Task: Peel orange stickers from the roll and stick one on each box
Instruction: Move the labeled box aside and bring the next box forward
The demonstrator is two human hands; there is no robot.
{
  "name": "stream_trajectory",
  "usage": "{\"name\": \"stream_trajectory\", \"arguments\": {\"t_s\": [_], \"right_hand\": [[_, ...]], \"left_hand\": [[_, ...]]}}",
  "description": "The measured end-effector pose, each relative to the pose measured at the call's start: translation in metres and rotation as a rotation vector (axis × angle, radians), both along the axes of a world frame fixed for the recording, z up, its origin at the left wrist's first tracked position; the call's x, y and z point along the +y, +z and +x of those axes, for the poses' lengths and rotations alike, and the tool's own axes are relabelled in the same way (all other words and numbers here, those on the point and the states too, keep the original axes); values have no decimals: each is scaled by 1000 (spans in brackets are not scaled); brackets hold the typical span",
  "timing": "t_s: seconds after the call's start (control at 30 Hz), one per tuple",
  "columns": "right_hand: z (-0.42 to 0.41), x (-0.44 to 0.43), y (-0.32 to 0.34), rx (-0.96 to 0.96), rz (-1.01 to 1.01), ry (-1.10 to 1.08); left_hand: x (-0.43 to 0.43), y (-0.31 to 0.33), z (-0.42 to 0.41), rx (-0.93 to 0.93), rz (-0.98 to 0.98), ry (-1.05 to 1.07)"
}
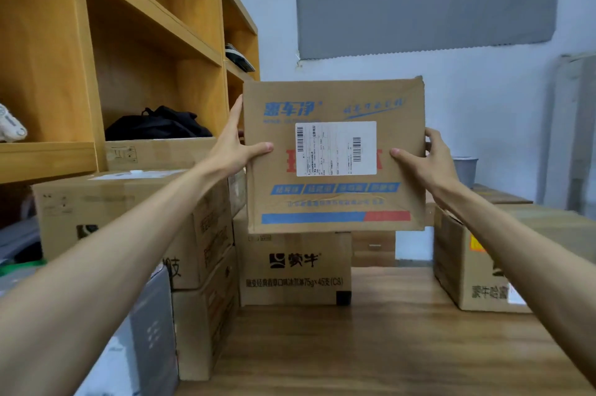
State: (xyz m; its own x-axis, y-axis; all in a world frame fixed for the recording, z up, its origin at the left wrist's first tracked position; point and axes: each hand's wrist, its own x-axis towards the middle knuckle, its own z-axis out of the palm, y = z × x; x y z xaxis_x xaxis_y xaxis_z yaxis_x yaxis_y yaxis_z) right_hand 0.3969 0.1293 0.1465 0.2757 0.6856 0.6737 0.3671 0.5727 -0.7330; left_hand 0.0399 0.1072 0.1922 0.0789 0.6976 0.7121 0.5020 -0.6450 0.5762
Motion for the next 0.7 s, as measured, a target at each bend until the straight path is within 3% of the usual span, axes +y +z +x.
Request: {"name": "stream_trajectory", "arguments": {"t_s": [0.47, 0.7], "right_hand": [[5, -130, -66, -15, 25, -34], [-3, -146, -131, -28, -131, 28]], "left_hand": [[-123, -69, 2, -84, 55, -51], [-143, -131, -4, -96, -11, -67]]}}
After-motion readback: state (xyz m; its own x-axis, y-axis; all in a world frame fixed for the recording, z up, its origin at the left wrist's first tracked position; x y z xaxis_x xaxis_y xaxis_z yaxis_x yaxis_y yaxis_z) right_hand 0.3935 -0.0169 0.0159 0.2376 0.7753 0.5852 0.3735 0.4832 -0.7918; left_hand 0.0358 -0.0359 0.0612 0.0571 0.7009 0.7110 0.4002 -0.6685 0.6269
